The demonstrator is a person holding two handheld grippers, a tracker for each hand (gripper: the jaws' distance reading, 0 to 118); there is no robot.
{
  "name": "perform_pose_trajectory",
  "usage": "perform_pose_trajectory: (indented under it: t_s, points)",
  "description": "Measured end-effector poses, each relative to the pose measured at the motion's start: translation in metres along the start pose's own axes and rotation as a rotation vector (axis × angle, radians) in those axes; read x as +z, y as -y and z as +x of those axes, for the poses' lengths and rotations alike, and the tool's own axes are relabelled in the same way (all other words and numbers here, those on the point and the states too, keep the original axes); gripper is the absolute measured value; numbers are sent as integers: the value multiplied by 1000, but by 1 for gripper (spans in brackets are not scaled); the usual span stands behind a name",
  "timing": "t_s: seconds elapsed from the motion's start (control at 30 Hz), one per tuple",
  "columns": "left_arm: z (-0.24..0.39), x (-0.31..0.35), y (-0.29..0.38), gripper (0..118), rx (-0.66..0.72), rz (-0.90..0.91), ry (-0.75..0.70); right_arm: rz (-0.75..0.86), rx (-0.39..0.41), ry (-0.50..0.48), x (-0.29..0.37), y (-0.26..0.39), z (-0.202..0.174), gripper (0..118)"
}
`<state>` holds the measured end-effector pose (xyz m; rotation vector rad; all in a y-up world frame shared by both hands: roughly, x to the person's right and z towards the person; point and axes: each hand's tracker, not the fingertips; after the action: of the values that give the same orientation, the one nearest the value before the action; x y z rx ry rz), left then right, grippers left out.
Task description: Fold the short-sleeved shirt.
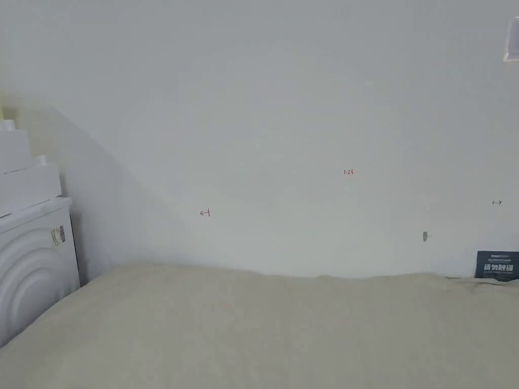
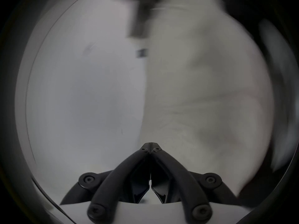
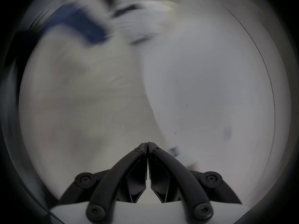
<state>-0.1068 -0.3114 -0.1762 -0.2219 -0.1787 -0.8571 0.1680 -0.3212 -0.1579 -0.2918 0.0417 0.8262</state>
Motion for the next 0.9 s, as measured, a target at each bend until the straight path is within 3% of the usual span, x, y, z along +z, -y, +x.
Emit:
perform_pose_trajectory:
  t_s: [0.1, 0.17, 0.2, 0.3, 0.47, 0.63, 0.8, 0.9]
  points:
    - [-50, 6, 8, 0, 693, 8, 75, 28, -740, -72, 8, 23, 39, 1]
    - [-54, -2, 49, 0, 1027, 28, 154, 60, -1069, -144, 11, 48, 44, 1]
    - [-54, -2, 57, 0, 1087, 51, 181, 65, -1121, -136, 13, 56, 42, 1]
    - [-39, 3, 49, 0, 962, 9, 135, 27, -1041, -104, 13, 56, 37, 1]
    - [-34, 3, 50, 0, 1000, 22, 181, 40, -1033, -118, 17, 51, 37, 1]
    - [-37, 4, 53, 5, 950, 7, 154, 42, -978, -128, 16, 46, 32, 1]
    - [-60, 2, 83, 17, 1045, -1, 177, 39, -1001, -182, 20, 46, 22, 1]
    - [-79, 0, 108, 46, 960, -67, 61, 26, -968, -206, 23, 44, 16, 1]
